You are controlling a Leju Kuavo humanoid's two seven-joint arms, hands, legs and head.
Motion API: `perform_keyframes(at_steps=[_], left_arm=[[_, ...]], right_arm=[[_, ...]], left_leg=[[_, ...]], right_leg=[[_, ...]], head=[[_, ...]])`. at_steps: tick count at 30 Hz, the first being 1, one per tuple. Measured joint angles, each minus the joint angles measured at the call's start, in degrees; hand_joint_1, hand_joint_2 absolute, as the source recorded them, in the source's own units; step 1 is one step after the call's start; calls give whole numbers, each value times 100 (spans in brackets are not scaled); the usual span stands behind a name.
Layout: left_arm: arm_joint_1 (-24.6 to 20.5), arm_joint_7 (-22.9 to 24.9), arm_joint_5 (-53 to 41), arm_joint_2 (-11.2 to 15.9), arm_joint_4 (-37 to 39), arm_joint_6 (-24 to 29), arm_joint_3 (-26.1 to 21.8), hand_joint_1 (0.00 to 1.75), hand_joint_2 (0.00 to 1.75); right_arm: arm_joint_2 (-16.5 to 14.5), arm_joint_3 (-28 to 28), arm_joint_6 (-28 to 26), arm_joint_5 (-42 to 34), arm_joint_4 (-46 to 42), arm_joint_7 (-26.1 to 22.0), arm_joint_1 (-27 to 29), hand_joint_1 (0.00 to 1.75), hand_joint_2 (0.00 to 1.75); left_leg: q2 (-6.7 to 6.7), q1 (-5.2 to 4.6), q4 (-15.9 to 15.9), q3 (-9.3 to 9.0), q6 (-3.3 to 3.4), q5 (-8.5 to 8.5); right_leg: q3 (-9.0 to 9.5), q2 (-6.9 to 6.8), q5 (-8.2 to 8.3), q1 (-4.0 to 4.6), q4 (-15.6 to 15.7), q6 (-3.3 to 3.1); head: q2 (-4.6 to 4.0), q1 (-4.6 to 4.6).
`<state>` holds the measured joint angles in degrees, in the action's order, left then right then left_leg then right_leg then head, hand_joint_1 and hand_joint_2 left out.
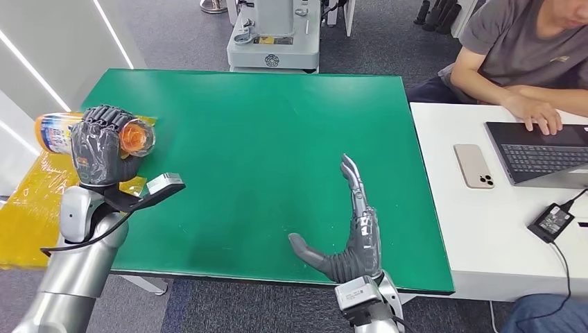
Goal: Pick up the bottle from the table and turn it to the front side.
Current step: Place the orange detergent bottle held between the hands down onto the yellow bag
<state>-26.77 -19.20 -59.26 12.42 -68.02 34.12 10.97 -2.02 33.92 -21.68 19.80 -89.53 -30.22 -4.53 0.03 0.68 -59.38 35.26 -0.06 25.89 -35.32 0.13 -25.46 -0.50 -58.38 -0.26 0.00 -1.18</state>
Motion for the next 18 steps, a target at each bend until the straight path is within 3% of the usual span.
perform_keyframes(at_steps=[4,8,18], left_arm=[[-408,332,-1198,374,717,53,-13,175,175],[-790,194,-1728,592,1551,-151,-1,175,175],[-1410,103,-1994,636,3386,-691,250,175,175]], right_arm=[[-28,0,53,0,-2,-6,13,0,175],[-61,-1,127,6,-2,-26,37,0,175],[-130,-2,217,109,-11,-38,51,0,175]], left_leg=[[2,0,0,-2,-1,-1],[1,0,0,-2,-1,-1],[2,-2,-1,-1,-1,0]], right_leg=[[0,2,1,0,-1,-2],[0,2,1,0,-1,-2],[-2,4,1,-1,2,-1]], head=[[0,0],[0,1],[0,1]])
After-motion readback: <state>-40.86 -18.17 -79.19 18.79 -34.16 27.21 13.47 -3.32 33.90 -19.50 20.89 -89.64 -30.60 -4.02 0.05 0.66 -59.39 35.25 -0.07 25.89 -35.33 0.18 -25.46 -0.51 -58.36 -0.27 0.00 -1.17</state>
